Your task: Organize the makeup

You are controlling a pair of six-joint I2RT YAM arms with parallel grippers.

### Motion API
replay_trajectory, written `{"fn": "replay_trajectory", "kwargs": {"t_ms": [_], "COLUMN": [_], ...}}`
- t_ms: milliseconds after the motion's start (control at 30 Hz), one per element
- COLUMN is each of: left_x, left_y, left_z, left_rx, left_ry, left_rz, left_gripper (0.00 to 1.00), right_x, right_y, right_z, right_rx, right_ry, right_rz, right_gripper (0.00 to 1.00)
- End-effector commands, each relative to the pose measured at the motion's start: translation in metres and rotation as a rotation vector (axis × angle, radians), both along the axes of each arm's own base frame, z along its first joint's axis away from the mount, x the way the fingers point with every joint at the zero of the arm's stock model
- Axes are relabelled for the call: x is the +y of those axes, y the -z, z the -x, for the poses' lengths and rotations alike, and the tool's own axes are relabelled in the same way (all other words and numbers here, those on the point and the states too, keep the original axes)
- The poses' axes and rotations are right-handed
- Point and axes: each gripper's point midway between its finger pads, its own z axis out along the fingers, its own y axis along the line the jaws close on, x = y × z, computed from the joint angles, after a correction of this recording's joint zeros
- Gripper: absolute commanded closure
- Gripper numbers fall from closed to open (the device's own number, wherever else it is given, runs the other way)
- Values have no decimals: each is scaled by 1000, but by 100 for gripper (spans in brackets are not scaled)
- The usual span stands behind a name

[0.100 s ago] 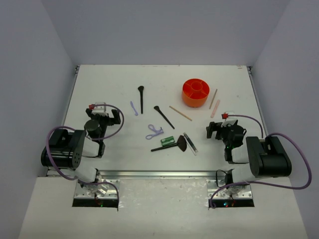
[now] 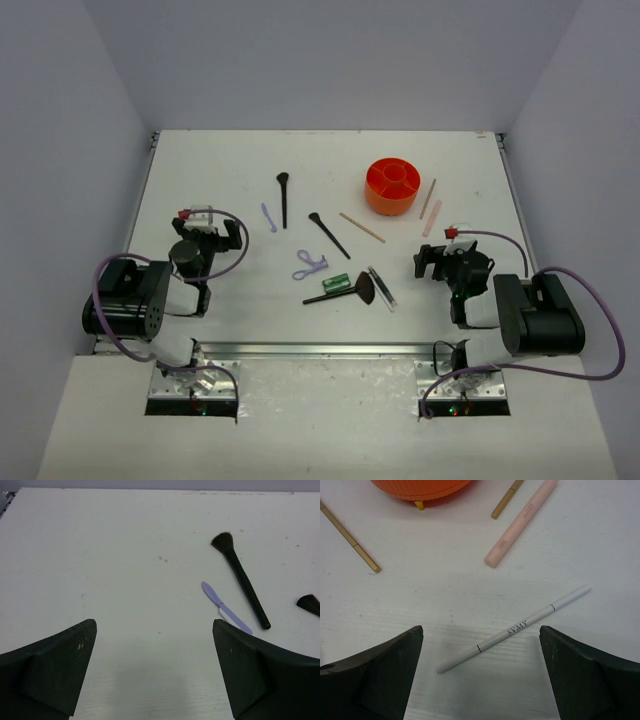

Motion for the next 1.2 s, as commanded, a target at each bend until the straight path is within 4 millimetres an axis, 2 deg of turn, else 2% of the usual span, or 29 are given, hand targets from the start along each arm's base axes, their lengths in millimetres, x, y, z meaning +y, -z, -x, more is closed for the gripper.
{"fn": "replay_trajectory", "kwargs": {"t_ms": [0, 200, 333, 367, 400, 467, 533, 567, 600, 633, 667, 700, 733, 800, 900, 1033, 1100, 1167], "left_x": [1, -4, -33, -41, -54, -72, -100, -107, -124, -130, -135, -143, -151, -158, -168, -184, -199, -219], "left_y": [-17, -18, -31, -39, -79, -85, -110, -99, -101, -95, -80, -78, -52, -38, -19, -5, 0, -2], "left_z": [-4, -3, -4, -18, -39, -47, -43, -34, -28, -28, -22, -22, -3, 9, 16, 15, 17, 20], "left_rx": [-67, -70, -60, 7, -30, 115, 128, 191, 233, 283, 334, 347, 474, 525, 560, 619, 628, 604], "left_ry": [-1, 31, 212, 274, 341, 463, 682, 747, 849, 866, 902, 950, 1001, 1078, 1132, 1185, 1231, 1282], "left_rz": [-8, -23, -69, -90, -66, -45, -76, -110, -145, -182, -251, -381, -459, -614, -741, -767, -764, -723], "left_gripper": [0, 0, 0, 0, 0, 0, 11, 15, 26, 35, 41, 46, 51, 52, 52, 50, 50, 48], "right_x": [0, -16, -36, -41, -49, -55, -52, -49, -43, -40, -35, -29, -28, -25, -10, 9, 15, 19], "right_y": [-16, -19, -30, -43, -51, -73, -93, -99, -109, -114, -117, -121, -127, -133, -137, -139, -140, -140], "right_z": [-10, -14, -18, -22, -23, -29, -32, -34, -36, -37, -38, -39, -39, -35, -32, -25, -22, -19], "right_rx": [-60, -48, -29, -28, -32, -15, -18, 0, 19, 36, 57, 84, 125, 186, 250, 303, 303, 303], "right_ry": [1, 111, 245, 284, 349, 412, 393, 370, 316, 284, 249, 208, 195, 173, 81, -18, -43, -56], "right_rz": [11, 3, -7, -12, -35, -71, -90, -87, -78, -63, -58, -56, -48, -47, -54, -97, -121, -145], "right_gripper": [1, 1, 1, 1, 1, 1, 1, 1, 1, 2, 6, 11, 17, 26, 30, 30, 30, 29]}}
